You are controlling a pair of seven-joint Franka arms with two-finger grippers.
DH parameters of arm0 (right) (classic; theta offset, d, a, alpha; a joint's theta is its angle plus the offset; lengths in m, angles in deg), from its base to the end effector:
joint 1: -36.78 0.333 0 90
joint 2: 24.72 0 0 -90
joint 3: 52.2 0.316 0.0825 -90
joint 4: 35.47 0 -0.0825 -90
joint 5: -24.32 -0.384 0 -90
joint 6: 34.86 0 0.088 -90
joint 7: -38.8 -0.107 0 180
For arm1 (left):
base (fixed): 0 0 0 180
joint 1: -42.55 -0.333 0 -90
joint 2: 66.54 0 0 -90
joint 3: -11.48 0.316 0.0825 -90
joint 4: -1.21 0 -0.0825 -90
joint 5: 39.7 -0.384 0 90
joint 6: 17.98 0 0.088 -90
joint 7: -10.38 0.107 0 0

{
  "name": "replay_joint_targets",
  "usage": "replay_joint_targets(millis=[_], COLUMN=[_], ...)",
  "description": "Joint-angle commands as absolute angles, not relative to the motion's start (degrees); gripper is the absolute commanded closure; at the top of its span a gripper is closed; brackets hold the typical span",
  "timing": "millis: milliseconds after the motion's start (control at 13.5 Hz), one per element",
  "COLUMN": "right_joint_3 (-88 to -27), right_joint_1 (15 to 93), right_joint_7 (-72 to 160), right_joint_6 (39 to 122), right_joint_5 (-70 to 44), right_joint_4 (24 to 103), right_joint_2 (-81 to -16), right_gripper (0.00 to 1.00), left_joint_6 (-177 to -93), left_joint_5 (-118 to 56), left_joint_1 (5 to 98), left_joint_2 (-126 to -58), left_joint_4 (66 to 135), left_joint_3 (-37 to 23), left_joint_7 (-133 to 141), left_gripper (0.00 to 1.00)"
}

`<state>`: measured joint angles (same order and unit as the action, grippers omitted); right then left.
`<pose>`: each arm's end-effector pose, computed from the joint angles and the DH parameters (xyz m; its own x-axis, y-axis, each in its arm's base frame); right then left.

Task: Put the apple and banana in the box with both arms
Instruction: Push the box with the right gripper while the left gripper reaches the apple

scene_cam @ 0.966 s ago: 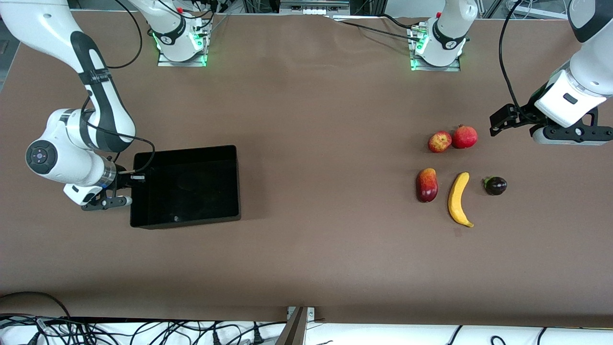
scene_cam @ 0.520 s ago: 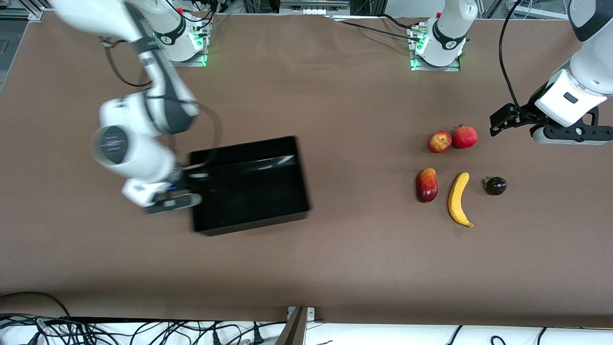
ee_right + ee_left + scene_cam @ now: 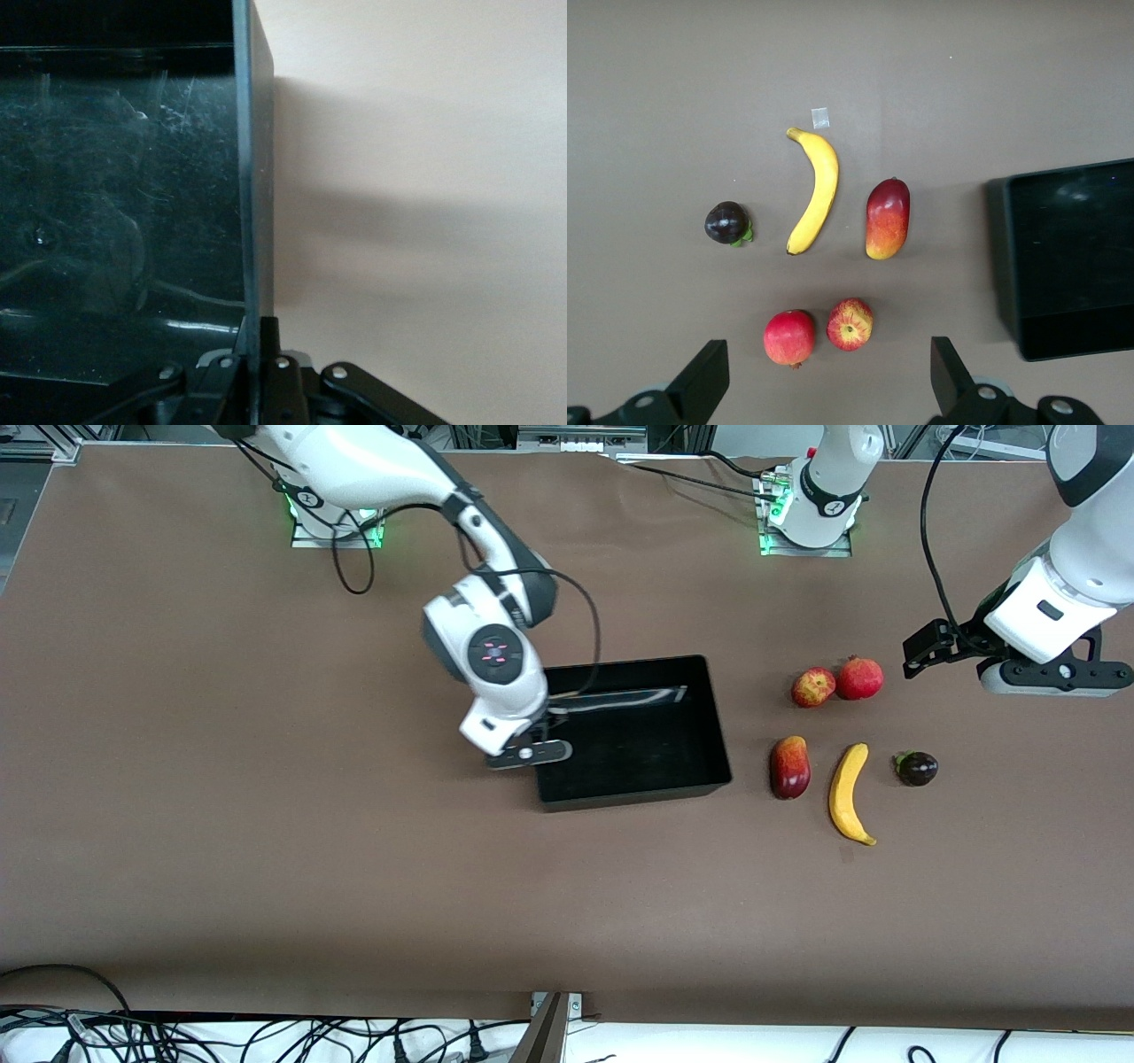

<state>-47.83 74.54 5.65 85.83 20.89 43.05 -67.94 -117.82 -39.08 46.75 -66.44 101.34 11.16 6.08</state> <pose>0.5493 0.4849 0.2677 0.9915 0.1078 -0.0724 0.1023 -0.9919 -0.0757 0.5603 -0.0453 0.5562 1.0000 -0.0020 -0.0041 -0.0020 -0.9999 0.0104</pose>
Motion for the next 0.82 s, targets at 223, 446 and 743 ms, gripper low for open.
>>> replay_joint_targets(millis=[223,446,743], right_joint_3=[-48.7,-48.7,-49.0], right_joint_1=[77.7,78.1,77.7], right_joint_7=[-0.8,-0.9,0.0], right_joint_6=[92.9,93.8,92.9], right_joint_5=[18.9,18.9,19.5], right_joint_4=[37.6,37.8,37.8], right_joint_2=[-74.0,-74.7,-73.2], right_gripper=[1.0,0.87,0.0], left_joint_6=[-115.9,-121.2,-135.0], left_joint_5=[-42.3,-42.6,-42.6], left_joint_1=[47.9,47.7,47.7], left_joint_2=[-75.0,-74.8,-69.4], left_joint_4=[100.8,109.0,126.6], left_joint_3=[9.1,8.9,8.6], left_joint_7=[7.0,11.2,11.4], left_gripper=[0.0,0.0,0.0])
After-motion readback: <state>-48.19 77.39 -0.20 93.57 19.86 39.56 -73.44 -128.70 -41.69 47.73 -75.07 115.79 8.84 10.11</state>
